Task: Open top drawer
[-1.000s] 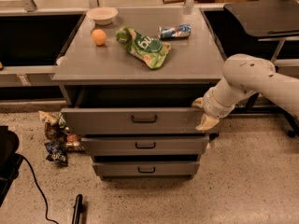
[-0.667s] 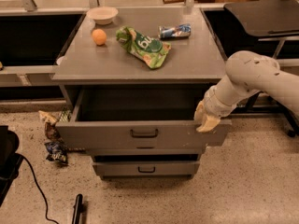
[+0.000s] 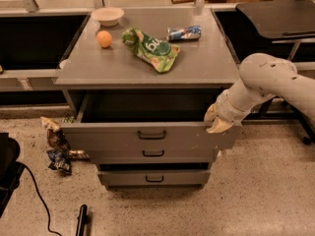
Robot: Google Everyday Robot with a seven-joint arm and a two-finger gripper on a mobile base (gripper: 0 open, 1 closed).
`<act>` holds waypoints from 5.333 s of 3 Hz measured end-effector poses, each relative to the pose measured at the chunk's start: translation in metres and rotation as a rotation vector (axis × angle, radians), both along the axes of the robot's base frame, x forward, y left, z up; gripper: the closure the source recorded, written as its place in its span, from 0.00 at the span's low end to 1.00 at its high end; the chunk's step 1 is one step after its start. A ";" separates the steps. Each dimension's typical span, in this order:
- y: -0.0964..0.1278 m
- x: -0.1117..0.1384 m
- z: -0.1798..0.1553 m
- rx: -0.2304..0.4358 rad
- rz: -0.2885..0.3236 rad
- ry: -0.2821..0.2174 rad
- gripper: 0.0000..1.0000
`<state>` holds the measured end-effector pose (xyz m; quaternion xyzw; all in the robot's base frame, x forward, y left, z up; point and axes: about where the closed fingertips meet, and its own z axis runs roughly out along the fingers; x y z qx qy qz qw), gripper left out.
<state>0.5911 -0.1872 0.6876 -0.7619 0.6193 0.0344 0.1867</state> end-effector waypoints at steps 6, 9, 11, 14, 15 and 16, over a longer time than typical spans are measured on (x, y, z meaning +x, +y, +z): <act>0.003 -0.043 -0.010 -0.019 0.047 0.120 0.00; -0.009 -0.088 -0.010 -0.031 0.044 0.195 0.66; -0.013 -0.092 -0.004 -0.044 0.038 0.186 1.00; -0.013 -0.092 -0.004 -0.044 0.038 0.186 0.34; -0.013 -0.092 -0.004 -0.044 0.038 0.186 0.11; -0.027 -0.090 0.025 -0.058 0.020 0.154 0.00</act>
Offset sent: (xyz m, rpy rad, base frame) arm 0.0000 0.0000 0.0000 0.0000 0.0000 0.0000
